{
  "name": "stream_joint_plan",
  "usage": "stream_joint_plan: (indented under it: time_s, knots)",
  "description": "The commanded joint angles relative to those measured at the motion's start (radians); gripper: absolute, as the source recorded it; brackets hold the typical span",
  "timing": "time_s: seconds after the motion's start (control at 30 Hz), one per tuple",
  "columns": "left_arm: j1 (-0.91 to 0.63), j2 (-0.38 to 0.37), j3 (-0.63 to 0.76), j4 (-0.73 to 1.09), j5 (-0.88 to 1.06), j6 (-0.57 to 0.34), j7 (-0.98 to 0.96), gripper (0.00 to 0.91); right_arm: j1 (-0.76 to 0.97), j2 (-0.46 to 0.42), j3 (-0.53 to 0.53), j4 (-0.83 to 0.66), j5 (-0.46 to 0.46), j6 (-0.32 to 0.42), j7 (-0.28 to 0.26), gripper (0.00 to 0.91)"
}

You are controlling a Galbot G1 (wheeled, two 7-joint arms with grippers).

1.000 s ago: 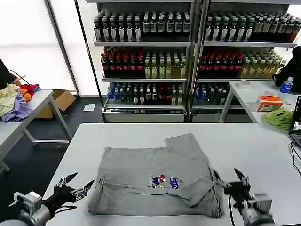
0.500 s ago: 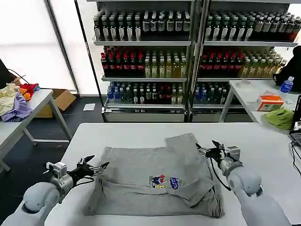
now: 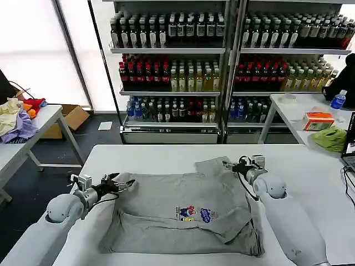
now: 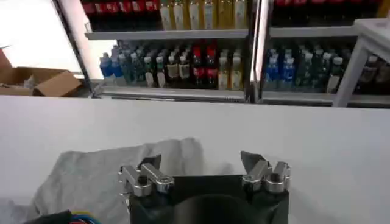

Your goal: Fold and organize the clothes.

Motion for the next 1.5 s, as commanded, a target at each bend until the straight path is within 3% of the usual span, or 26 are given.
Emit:
stream_joint_plan:
  time_s: [0.03, 0.07, 0.1, 0.2, 0.27, 0.83, 0.93, 1.23, 1.5]
  knots:
    - [-0.076, 0.001, 0.063, 0.071, -0.014, -0.005, 0.012, 0.595, 0.078, 0.035, -0.044, -0.108, 0.005, -0.003, -0.009, 0.0]
    - [-0.075, -0.002, 0.064, 0.066, -0.015, 0.009, 0.011, 0.524, 0.078, 0.037, -0.05, -0.111, 0.005, -0.004, -0.009, 0.0]
    - [-0.073, -0.004, 0.065, 0.06, -0.015, 0.017, 0.011, 0.312, 0.077, 0.037, -0.059, -0.113, 0.004, -0.004, -0.008, 0.0]
    - [-0.064, -0.004, 0.072, 0.053, -0.013, 0.026, 0.015, 0.161, 0.078, 0.046, -0.064, -0.122, 0.008, -0.004, 0.0, 0.0]
    - [-0.056, -0.005, 0.075, 0.051, -0.008, 0.031, 0.015, 0.01, 0.071, 0.051, -0.071, -0.109, 0.012, -0.004, 0.001, 0.0]
    - [-0.045, -0.002, 0.07, 0.034, -0.034, 0.031, 0.0, 0.01, -0.007, 0.048, -0.054, 0.065, 0.046, -0.002, -0.001, 0.0]
    - [-0.032, 0.001, 0.051, -0.012, 0.031, 0.039, -0.024, 0.01, -0.039, 0.042, -0.018, 0.155, 0.076, -0.002, 0.027, 0.0]
    - [0.04, 0.042, -0.034, -0.232, -0.022, 0.057, -0.049, 0.01, -0.145, -0.027, 0.119, 0.394, 0.189, -0.003, 0.087, 0.0]
    - [0.183, 0.077, -0.16, -0.434, -0.03, 0.085, -0.088, 0.01, -0.401, -0.08, 0.235, 0.731, 0.224, -0.005, 0.136, 0.0]
